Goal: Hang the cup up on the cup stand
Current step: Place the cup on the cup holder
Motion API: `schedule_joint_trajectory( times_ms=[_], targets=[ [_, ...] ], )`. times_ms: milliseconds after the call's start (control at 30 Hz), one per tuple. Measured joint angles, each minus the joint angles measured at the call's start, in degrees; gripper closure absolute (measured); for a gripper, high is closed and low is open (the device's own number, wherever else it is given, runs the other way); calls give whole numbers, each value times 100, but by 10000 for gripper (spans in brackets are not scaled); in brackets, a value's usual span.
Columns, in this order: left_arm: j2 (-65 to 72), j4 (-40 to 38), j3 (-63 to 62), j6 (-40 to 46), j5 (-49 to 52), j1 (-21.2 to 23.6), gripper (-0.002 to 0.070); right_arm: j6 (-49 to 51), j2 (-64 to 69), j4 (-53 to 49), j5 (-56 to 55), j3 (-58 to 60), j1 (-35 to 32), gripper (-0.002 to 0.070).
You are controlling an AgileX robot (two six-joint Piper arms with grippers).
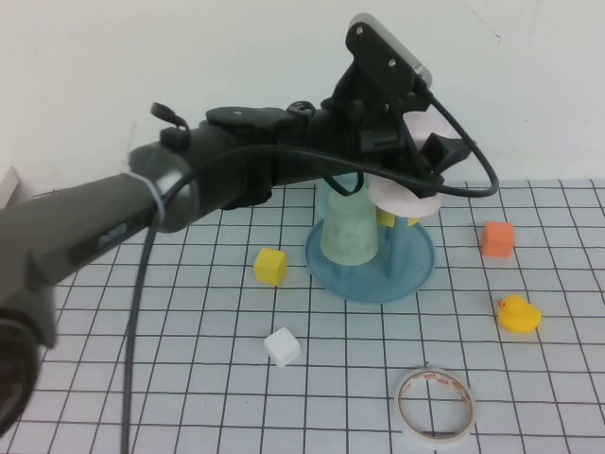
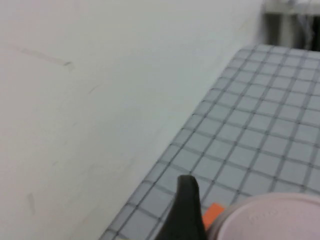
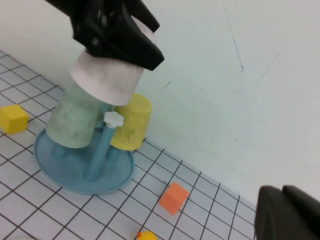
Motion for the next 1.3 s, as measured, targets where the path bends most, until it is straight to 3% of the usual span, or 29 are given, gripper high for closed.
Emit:
schedule_joint_trajectory(
  times_ms=[433, 1300],
  targets=[
    [1082, -24, -1086, -380, -451, 0, 129, 10, 0, 0, 0, 0, 0, 678],
    [1622, -38, -1122, -685, -413, 0, 130, 10, 0, 0, 0, 0, 0, 678]
  ],
)
